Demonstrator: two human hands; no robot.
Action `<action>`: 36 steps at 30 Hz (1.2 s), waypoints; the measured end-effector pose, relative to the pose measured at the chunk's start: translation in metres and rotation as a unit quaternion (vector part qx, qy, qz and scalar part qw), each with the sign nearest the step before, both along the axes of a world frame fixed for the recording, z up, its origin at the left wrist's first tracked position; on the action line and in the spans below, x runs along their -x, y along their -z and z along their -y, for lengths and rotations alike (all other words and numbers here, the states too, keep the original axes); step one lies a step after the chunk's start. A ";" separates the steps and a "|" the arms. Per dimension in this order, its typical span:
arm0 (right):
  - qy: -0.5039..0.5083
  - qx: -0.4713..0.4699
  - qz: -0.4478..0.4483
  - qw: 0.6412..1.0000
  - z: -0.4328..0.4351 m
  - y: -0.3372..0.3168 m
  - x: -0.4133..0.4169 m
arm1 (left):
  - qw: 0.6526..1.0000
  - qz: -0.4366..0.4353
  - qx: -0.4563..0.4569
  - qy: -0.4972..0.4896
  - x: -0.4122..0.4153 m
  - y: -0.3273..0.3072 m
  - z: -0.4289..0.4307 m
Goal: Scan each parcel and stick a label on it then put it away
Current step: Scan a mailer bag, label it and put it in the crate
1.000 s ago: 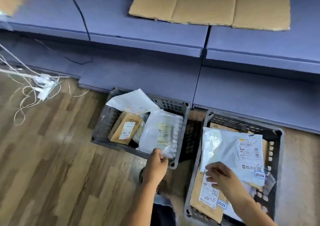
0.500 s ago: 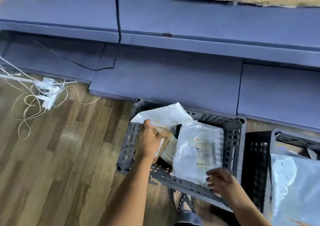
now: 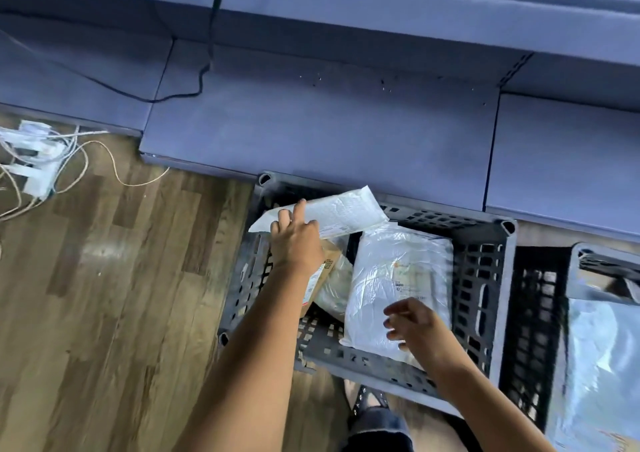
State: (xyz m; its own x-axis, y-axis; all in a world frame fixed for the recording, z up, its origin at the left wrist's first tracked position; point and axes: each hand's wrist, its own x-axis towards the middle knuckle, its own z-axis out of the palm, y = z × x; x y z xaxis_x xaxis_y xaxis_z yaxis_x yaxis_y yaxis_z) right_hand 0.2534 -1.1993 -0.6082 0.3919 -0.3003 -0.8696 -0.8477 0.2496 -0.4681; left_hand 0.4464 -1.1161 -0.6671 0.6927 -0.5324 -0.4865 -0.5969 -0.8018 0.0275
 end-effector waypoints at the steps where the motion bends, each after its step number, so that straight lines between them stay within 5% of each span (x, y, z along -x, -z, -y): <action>1: 0.000 0.002 0.000 1.000 0.000 0.000 -0.001 | 1.000 0.004 0.006 -0.003 0.001 0.001 0.000; 11: -0.017 0.020 0.020 0.999 -0.006 -0.009 -0.014 | 0.996 -0.017 -0.012 0.085 0.015 0.001 -0.012; 17: -0.009 0.073 0.007 0.997 -0.002 -0.051 0.000 | 0.975 0.037 0.206 0.081 0.016 -0.054 -0.041; 23: 0.002 0.142 0.030 0.989 0.004 -0.140 -0.011 | 0.911 -0.024 0.412 -0.012 -0.007 -0.198 -0.049; 36: 0.028 0.056 0.103 0.993 0.028 -0.306 0.013 | 0.875 -0.069 0.473 -0.072 0.013 -0.446 -0.077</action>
